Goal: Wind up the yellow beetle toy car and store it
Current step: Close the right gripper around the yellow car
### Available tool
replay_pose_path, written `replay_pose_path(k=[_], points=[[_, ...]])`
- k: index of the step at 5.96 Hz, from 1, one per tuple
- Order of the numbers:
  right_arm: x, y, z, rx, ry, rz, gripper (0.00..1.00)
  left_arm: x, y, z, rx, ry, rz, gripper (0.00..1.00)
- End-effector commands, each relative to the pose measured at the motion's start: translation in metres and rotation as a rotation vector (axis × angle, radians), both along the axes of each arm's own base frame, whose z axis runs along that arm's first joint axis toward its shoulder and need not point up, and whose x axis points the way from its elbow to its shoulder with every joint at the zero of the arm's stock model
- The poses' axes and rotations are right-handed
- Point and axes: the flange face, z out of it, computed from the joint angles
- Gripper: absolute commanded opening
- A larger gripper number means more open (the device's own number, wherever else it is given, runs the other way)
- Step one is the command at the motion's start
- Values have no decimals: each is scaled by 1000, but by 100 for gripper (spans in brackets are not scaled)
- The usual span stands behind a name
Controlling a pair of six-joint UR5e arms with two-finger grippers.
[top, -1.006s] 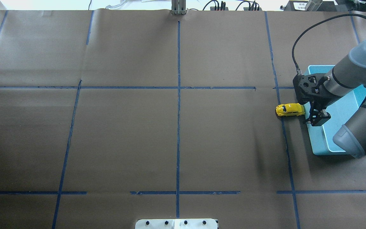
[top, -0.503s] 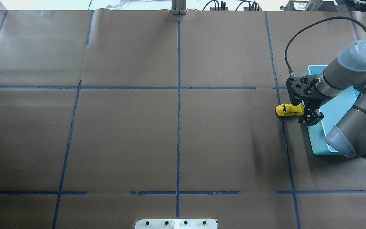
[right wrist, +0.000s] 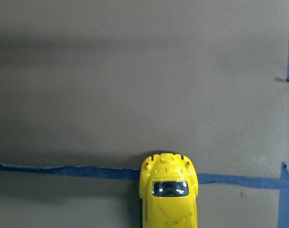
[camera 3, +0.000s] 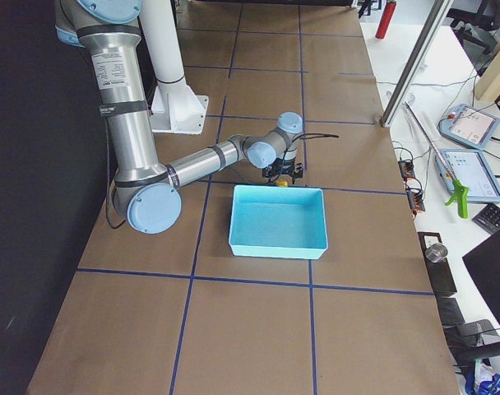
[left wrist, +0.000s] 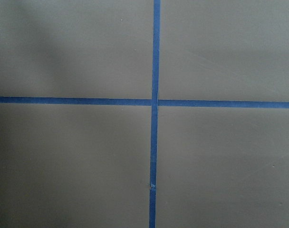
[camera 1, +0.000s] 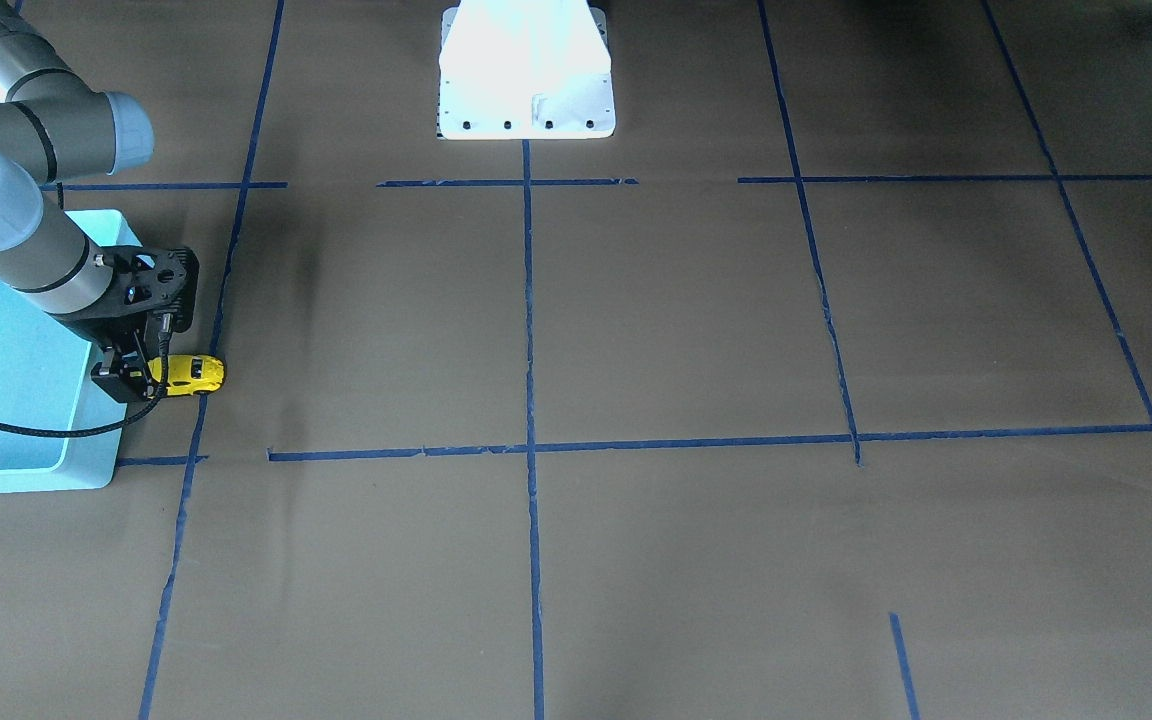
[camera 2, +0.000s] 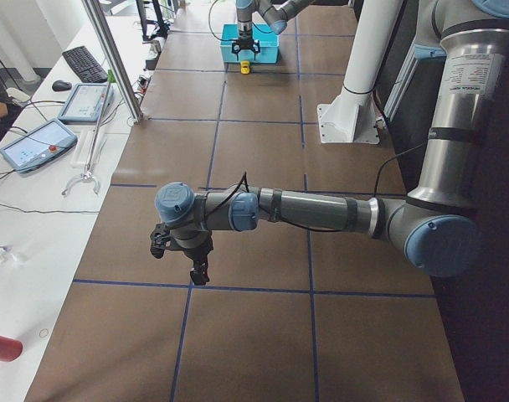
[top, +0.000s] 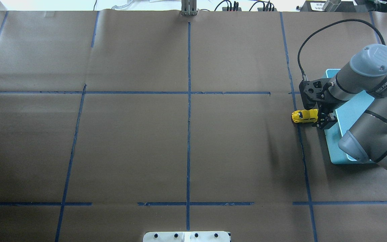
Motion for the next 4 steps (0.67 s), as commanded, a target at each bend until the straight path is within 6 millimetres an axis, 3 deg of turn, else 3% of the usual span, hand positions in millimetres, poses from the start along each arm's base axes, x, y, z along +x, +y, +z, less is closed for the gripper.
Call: replay_pose_path(k=[1,2,4], points=[[0,-3,3,9,14,11,100,-7,34,12,30,0,-2,100],[-2,-3,8,6,23,12,100,-7,44,12,28,0,-2,100],[-16,-1,19,2,53,3,100,-7,44,11,30,0,-2,100]])
